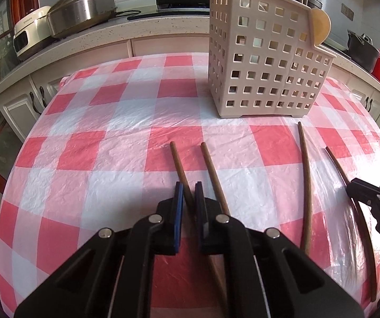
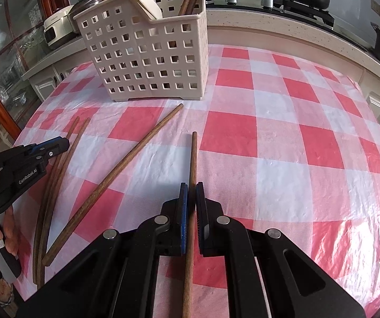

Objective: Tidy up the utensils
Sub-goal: 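Close the right gripper on a chopstick while the left gripper grasps another, then lift both chopsticks upright and carry them over the white basket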

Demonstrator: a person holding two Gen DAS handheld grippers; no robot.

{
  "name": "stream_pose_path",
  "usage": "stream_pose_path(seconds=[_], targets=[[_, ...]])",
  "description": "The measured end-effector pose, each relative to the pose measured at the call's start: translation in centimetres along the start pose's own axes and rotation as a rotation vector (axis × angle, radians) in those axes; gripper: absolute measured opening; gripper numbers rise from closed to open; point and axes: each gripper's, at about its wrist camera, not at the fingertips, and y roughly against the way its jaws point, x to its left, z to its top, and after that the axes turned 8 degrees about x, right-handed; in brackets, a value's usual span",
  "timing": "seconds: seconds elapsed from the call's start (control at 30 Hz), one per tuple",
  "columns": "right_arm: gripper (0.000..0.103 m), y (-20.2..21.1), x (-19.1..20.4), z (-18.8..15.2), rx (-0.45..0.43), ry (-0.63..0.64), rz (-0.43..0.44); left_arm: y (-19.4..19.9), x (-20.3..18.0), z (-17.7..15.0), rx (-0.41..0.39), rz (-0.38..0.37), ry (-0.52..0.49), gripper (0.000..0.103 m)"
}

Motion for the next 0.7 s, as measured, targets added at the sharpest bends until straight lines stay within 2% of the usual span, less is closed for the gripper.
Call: stream_pose_path(seconds=[0.27, 0.53, 0.7], targets=[[0.007, 1.7, -0.6, -0.1, -0.066, -0.020, 0.027, 1.2, 0.8, -0.6, -0.031, -0.070, 0.031, 0.006], [0.007, 4.9, -0.4, 0.0, -0.163, -0.024, 0.034, 4.9, 0.3, -0.9, -0.117, -0.065, 0.013, 0.006], [0.007, 7.7, 0.2, 0.0, -0.249, -0.012, 0.033, 8.3, 0.0, -1.1, -0.208, -0.052, 0.002, 0.006]])
